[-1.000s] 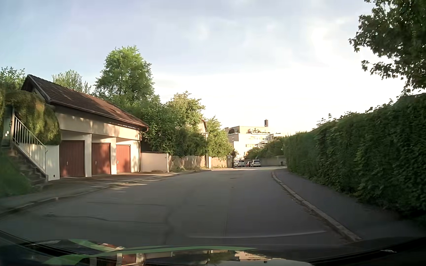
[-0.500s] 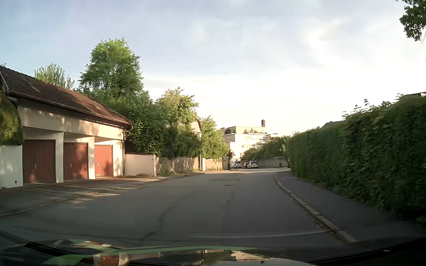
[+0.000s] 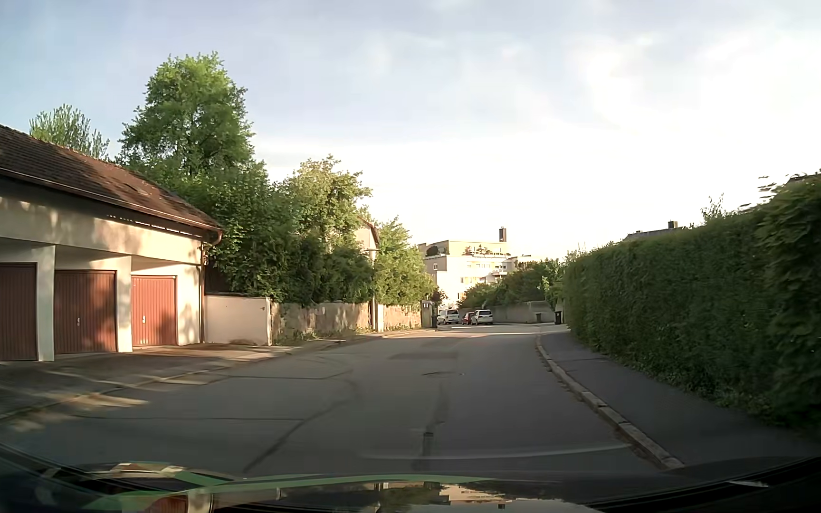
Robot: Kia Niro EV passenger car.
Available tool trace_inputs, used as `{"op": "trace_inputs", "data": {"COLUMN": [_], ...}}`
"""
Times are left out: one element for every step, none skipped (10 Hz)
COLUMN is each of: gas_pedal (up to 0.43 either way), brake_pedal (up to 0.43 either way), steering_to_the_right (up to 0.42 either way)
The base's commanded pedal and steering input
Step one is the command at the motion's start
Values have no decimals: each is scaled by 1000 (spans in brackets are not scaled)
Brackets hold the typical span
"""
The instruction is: Follow the waypoints while adhering to traffic rules and regulations
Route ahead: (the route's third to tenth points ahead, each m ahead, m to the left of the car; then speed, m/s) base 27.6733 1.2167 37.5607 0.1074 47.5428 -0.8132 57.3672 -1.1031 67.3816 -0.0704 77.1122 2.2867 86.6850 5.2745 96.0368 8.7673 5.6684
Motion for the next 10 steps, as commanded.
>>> {"op": "trace_inputs", "data": {"gas_pedal": [67,67,67,67,67,67,67,67,67,67], "brake_pedal": [0,0,0,0,0,0,0,0,0,0], "steering_to_the_right": [14,17,21,23,26,27,28,31,34,37]}}
